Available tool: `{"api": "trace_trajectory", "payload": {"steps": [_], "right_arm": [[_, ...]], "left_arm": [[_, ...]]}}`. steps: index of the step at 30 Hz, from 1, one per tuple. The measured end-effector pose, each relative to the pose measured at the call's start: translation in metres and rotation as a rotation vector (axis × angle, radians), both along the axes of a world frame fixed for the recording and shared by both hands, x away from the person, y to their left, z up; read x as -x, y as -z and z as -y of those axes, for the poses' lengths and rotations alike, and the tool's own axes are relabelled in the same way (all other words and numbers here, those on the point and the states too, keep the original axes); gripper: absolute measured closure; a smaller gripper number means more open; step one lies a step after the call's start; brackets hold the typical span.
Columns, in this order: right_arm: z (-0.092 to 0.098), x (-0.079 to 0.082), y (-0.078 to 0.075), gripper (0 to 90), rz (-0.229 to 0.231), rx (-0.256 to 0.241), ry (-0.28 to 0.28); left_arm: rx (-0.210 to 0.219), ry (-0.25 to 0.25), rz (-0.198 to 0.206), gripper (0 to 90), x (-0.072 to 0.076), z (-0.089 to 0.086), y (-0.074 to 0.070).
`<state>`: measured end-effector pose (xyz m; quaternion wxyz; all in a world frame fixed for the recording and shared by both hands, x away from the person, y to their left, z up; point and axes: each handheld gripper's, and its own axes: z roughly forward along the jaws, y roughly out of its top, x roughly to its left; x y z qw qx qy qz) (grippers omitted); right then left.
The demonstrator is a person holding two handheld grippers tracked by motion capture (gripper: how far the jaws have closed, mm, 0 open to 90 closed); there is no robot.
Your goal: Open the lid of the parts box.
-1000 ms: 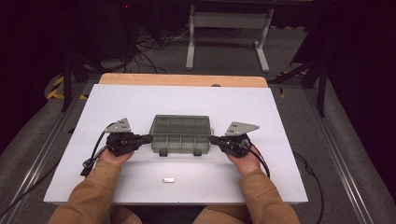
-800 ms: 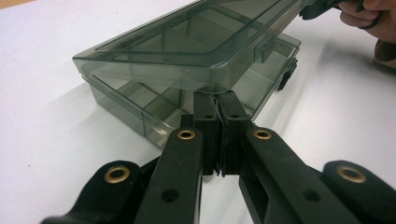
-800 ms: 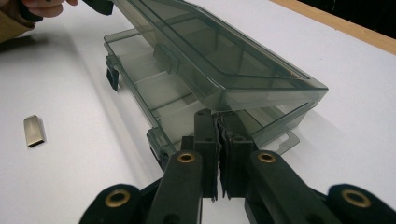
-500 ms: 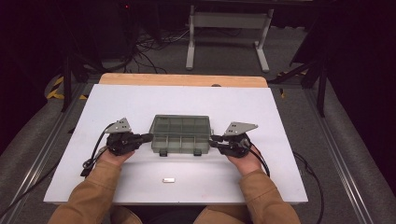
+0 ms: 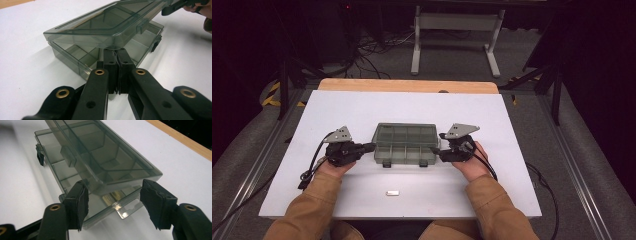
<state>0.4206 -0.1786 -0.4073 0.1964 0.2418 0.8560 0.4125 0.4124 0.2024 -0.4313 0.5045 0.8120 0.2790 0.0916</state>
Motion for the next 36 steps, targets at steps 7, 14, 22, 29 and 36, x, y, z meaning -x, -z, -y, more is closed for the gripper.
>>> {"api": "trace_trajectory", "payload": {"steps": [7,14,22,29,36], "right_arm": [[-0.002,-0.007,-0.013,41.4,0.021,0.022,-0.012],[-0.002,-0.016,-0.026,44.1,0.031,0.014,-0.016],[0.000,-0.033,-0.038,48.8,0.020,-0.038,-0.010],[-0.003,-0.050,-0.044,53.7,0.009,-0.044,0.000],[-0.004,-0.069,-0.045,58.7,0.015,-0.076,0.024]], "left_arm": [[0.016,0.000,0.001,86.1,0.001,-0.001,-0.001],[0.025,0.005,0.007,81.8,0.004,-0.005,-0.002],[0.031,0.010,0.037,73.4,0.012,-0.011,-0.003],[0.043,0.005,0.094,60.6,0.018,-0.013,-0.002],[0.051,-0.002,0.130,51.6,0.025,-0.018,0.000]]}}
